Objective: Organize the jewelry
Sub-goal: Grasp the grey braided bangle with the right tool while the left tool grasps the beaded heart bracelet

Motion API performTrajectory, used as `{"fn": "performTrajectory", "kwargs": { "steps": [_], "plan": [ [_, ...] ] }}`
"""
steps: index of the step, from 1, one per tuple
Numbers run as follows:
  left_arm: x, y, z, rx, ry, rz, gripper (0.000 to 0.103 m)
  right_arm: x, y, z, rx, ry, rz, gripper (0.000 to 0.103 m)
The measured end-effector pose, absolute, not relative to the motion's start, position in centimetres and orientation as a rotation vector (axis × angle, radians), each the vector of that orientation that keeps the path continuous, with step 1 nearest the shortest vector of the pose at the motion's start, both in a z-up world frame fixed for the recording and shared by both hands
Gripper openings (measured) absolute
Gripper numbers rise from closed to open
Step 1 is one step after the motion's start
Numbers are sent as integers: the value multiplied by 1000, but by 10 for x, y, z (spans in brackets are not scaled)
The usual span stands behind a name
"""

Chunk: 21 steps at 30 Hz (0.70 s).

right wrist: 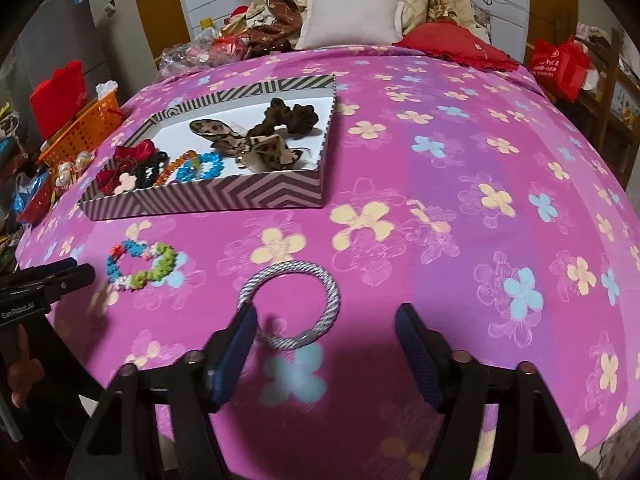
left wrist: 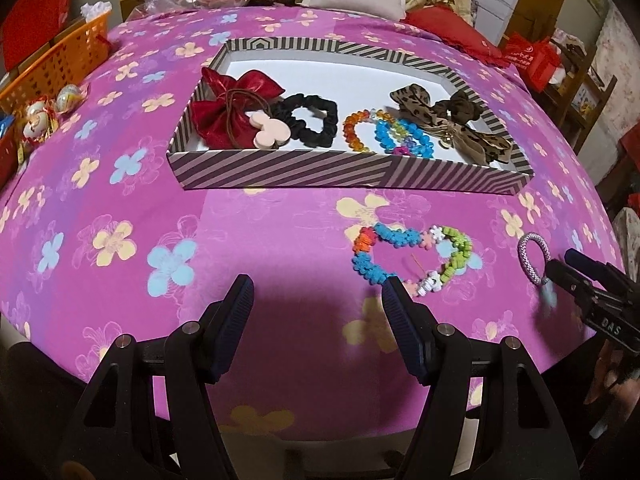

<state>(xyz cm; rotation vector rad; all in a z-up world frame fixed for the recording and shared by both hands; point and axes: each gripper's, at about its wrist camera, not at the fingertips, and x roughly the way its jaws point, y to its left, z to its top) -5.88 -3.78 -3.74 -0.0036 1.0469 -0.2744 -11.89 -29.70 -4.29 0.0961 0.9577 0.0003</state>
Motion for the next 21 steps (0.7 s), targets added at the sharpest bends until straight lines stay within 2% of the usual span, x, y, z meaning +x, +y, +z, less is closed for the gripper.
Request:
{"fn": "performTrajectory", "kwargs": {
  "steps": [6, 21],
  "plan": [
    [-55, -39, -41, -1, 1057, -271, 67, -103, -294, -47, 20, 977, 18, 49],
    [-43, -52, -43, 41, 1066, -305, 67, -94, -294, -53, -56, 959, 87, 49]
  ]
}}
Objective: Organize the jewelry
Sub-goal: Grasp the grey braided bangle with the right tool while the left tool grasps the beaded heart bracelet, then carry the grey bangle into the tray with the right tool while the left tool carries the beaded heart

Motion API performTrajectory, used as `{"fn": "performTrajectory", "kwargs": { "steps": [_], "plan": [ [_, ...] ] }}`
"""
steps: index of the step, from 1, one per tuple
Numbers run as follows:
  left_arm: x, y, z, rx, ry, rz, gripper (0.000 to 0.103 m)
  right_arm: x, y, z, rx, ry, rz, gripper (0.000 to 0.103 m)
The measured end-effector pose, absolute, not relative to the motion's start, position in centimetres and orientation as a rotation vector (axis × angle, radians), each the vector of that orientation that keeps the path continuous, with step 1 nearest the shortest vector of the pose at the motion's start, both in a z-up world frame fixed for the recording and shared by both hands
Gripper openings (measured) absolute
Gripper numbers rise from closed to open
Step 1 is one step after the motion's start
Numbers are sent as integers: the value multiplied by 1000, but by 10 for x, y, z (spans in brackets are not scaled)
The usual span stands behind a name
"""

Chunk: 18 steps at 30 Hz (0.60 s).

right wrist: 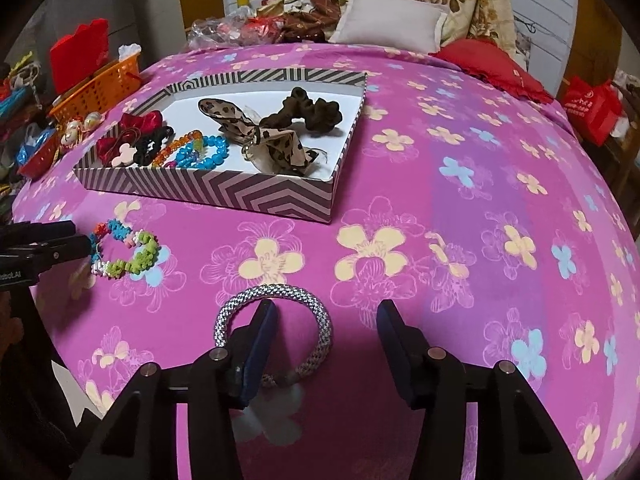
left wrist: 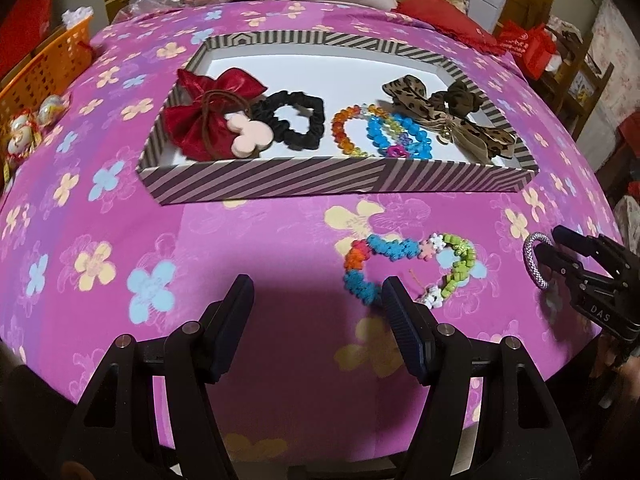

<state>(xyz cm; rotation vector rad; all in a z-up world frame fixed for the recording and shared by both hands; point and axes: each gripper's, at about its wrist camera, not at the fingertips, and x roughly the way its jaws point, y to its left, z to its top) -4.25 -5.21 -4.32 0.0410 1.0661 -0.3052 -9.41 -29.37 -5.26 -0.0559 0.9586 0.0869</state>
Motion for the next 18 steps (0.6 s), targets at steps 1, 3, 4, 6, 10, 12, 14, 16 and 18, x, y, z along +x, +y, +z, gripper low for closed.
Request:
{"fn": "performTrajectory", "kwargs": {
  "steps": [1, 3, 4, 6, 10, 12, 14, 16, 18],
  "plan": [
    [-41, -54, -44, 47, 1066, -306, 67, -95, -293, -53, -60, 953, 92, 48],
    [-39, -57, -44, 55, 1066, -310, 67, -96, -291, -52, -69, 944, 107, 35],
    [-39, -58, -44, 59, 1064, -313, 66, -96, -290, -52, -73, 942, 110, 30],
    [-37, -62, -45, 65, 1068, -326, 65, -96, -287, -51, -88, 936, 118, 18],
    [-34, -71, -45, 100, 1050, -329, 30, -96, -288, -51, -89, 933, 121, 7],
    [-33, -73, -46, 111, 1042, -332, 17, -97, -290, -51, -72, 932, 123, 7],
    [-30, -73, -46, 98, 1048, -339, 11, -98, -291, -51, -53, 932, 124, 7],
    [-29, -69, -44, 60, 1063, -362, 6, -99, -294, -49, -18, 928, 131, 7],
    [-30, -65, -39, 40, 1052, -377, 6, -101, -296, -44, 11, 917, 136, 7]
  ]
}}
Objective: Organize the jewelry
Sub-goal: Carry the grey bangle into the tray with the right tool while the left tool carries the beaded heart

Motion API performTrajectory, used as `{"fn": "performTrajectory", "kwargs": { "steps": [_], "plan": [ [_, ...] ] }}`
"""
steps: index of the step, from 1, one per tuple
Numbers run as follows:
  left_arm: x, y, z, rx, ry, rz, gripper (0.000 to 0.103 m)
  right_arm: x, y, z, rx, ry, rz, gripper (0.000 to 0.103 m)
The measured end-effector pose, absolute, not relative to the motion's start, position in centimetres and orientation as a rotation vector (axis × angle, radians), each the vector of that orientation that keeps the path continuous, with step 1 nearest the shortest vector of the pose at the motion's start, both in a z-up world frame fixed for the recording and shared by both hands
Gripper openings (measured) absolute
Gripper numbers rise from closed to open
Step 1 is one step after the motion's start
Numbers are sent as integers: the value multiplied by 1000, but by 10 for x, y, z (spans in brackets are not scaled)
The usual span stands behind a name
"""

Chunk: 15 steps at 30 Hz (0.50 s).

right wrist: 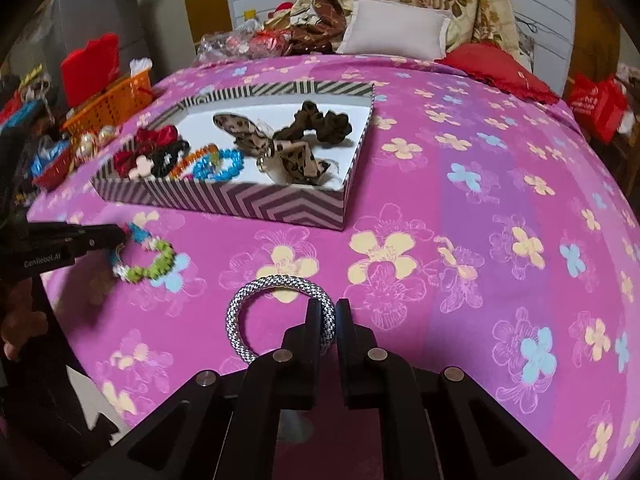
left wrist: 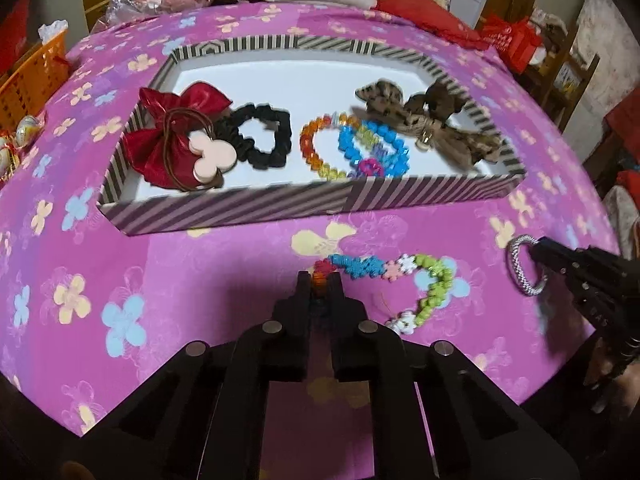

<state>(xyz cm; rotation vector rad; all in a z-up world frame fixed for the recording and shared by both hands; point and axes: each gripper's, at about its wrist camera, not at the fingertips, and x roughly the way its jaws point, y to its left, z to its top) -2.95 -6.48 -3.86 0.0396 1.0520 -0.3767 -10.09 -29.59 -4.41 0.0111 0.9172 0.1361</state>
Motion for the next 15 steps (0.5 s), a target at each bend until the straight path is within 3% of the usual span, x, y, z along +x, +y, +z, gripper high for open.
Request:
{"fn": "performTrajectory", "kwargs": {
  "steps": [15],
  "plan": [
    [-34, -43, 18, 15, 942, -417, 7, -103, -280, -15, 58, 855, 185, 6]
  ]
}}
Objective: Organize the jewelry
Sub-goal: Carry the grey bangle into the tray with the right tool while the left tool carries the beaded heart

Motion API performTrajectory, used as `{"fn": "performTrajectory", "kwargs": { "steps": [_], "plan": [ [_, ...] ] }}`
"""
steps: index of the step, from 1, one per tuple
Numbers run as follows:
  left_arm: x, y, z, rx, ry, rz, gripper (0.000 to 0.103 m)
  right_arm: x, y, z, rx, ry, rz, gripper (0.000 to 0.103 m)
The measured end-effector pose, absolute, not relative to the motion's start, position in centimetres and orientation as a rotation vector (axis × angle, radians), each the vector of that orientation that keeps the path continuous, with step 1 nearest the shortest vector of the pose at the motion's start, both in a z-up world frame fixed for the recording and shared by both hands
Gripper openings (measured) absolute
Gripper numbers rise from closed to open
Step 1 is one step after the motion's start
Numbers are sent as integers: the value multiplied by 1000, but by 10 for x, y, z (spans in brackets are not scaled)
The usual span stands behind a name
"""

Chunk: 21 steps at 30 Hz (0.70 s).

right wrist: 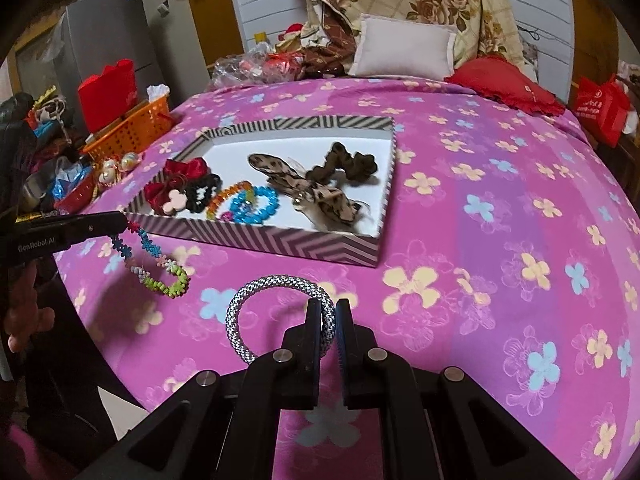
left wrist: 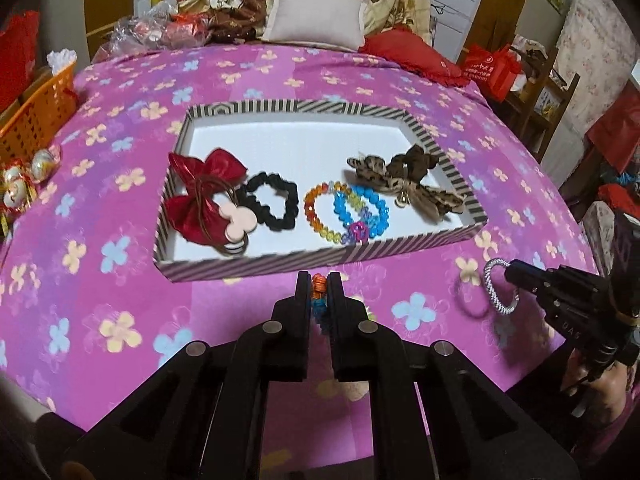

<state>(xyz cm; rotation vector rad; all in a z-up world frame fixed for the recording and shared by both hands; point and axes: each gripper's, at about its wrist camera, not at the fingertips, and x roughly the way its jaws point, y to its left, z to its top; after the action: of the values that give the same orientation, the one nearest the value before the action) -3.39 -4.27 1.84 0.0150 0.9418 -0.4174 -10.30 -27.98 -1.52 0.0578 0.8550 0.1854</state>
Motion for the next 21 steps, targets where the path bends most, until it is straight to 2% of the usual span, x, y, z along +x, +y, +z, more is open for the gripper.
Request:
{"fn": "performTrajectory", "kwargs": {
  "steps": [21],
  "plan": [
    [-33, -29, 53, 28, 860, -366, 6, -92, -252, 9, 46, 812, 250, 7]
  ]
}}
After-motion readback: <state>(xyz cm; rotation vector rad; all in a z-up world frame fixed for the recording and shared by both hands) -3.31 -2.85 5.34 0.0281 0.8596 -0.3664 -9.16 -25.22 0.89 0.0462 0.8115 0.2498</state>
